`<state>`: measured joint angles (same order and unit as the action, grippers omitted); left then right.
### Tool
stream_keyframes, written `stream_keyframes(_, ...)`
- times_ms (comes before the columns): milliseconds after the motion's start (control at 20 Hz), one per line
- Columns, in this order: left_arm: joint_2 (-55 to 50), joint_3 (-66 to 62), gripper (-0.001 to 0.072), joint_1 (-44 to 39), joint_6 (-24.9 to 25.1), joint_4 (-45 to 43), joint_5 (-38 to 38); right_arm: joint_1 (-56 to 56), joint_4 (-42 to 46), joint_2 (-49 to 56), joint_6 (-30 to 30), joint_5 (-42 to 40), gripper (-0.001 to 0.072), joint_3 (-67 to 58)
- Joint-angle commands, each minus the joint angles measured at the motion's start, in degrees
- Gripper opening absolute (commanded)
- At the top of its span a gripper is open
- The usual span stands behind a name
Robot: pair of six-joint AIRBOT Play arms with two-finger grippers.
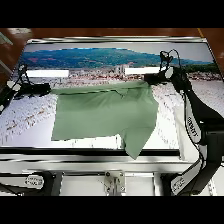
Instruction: Fold the shirts.
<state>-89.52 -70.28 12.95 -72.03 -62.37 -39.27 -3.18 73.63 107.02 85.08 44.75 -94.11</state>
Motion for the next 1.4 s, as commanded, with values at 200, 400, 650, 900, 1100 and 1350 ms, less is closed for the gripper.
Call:
stream_keyframes(200,-1.01,1.25,0.0037,-0.42,-2.23,-3.39,-21.22,0.87,5.35,0.52,2.23,28.44,0.0053,0.02)
stream_keyframes(400,-2.01,1.92,0.0037,-0.46,-3.39,-4.39,-24.39,0.68,5.01,1.77,3.54,27.87,0.0053,0.09)
stream_keyframes(650,-2.58,1.38,0.0037,0.22,-5.86,-6.56,-24.70,0.90,4.09,2.08,4.68,28.22,0.0053,0.07)
stream_keyframes(900,-2.60,-1.29,0.0037,3.10,-6.32,-6.67,-24.17,2.86,5.86,1.68,7.15,28.24,0.0053,0.02)
stream_keyframes(1100,-4.13,-1.27,0.0038,2.93,-6.93,-5.55,-22.01,2.54,4.90,1.75,7.72,28.35,0.0053,0.02)
stream_keyframes(1350,-5.95,-2.10,0.0348,3.37,-6.93,-1.99,-25.90,2.43,0.22,1.20,5.20,32.92,0.0539,-0.22)
